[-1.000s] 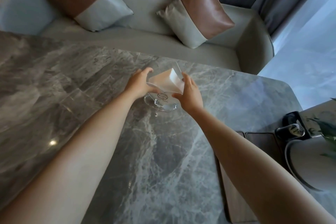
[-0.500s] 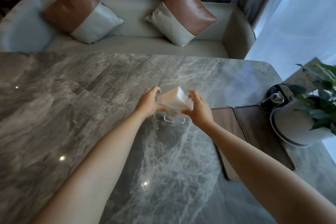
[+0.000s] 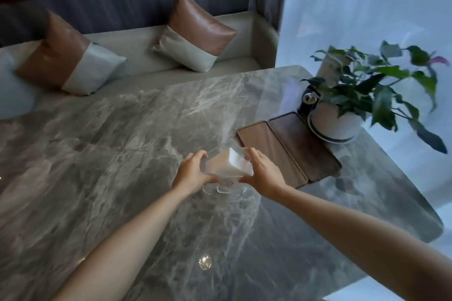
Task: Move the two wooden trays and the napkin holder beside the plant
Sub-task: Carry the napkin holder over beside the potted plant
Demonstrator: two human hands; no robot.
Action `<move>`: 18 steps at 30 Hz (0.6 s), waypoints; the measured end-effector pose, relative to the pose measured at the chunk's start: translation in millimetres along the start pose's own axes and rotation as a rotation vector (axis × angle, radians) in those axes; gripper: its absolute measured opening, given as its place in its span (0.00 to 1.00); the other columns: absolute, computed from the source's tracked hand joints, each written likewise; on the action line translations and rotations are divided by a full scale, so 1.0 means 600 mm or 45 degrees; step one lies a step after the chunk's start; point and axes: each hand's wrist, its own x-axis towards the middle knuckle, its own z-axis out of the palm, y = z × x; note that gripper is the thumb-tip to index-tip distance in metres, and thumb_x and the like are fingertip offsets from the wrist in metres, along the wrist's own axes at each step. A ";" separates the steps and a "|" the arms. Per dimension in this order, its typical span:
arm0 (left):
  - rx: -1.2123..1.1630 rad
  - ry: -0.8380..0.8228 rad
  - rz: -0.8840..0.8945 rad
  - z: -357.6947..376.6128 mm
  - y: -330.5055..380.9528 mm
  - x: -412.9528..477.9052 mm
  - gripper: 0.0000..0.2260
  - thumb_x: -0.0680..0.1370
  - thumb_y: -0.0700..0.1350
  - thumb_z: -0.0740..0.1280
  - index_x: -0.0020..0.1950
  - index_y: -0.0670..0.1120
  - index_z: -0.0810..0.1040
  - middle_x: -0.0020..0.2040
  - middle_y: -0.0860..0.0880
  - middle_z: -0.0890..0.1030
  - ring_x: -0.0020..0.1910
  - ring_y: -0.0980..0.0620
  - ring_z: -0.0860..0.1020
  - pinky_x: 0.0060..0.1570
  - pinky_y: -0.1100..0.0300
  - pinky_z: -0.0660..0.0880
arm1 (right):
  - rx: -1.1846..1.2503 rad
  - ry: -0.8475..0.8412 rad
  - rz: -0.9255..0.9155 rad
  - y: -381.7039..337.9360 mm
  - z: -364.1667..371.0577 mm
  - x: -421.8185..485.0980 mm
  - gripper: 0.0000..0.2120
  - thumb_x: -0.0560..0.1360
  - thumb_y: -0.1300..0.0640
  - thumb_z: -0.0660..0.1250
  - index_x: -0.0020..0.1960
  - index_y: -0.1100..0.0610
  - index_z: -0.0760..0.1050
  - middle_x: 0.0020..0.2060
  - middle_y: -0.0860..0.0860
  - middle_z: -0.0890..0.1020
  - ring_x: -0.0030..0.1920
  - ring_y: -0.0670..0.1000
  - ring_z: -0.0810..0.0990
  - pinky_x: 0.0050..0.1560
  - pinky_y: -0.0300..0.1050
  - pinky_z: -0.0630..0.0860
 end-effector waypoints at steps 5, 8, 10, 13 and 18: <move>-0.023 -0.001 0.137 0.020 0.063 -0.036 0.32 0.55 0.49 0.82 0.56 0.44 0.75 0.46 0.49 0.72 0.42 0.51 0.73 0.40 0.61 0.66 | 0.017 0.100 -0.029 0.041 -0.054 -0.069 0.34 0.66 0.51 0.74 0.68 0.53 0.63 0.61 0.50 0.75 0.61 0.53 0.72 0.54 0.47 0.71; -0.060 -0.045 0.210 0.037 0.124 -0.037 0.34 0.55 0.48 0.82 0.58 0.44 0.75 0.46 0.49 0.72 0.41 0.51 0.73 0.40 0.61 0.69 | 0.029 0.171 0.010 0.073 -0.098 -0.099 0.34 0.65 0.51 0.74 0.67 0.52 0.64 0.61 0.50 0.75 0.61 0.53 0.72 0.57 0.47 0.71; -0.072 -0.077 0.288 0.055 0.171 -0.031 0.33 0.55 0.46 0.82 0.57 0.43 0.76 0.46 0.50 0.72 0.40 0.51 0.73 0.40 0.62 0.69 | 0.045 0.237 0.054 0.101 -0.130 -0.118 0.34 0.65 0.51 0.75 0.67 0.52 0.65 0.60 0.50 0.75 0.60 0.53 0.73 0.57 0.47 0.71; -0.052 -0.150 0.404 0.087 0.250 -0.016 0.33 0.55 0.44 0.82 0.58 0.44 0.76 0.47 0.49 0.71 0.41 0.51 0.73 0.40 0.64 0.69 | 0.069 0.360 0.121 0.150 -0.177 -0.147 0.35 0.64 0.51 0.76 0.66 0.52 0.65 0.58 0.50 0.76 0.58 0.52 0.74 0.53 0.44 0.71; -0.004 -0.261 0.621 0.163 0.389 0.010 0.34 0.57 0.44 0.81 0.61 0.45 0.75 0.49 0.47 0.71 0.42 0.50 0.74 0.48 0.57 0.77 | 0.105 0.550 0.289 0.241 -0.252 -0.198 0.34 0.64 0.51 0.76 0.65 0.55 0.65 0.57 0.53 0.78 0.56 0.53 0.75 0.49 0.45 0.72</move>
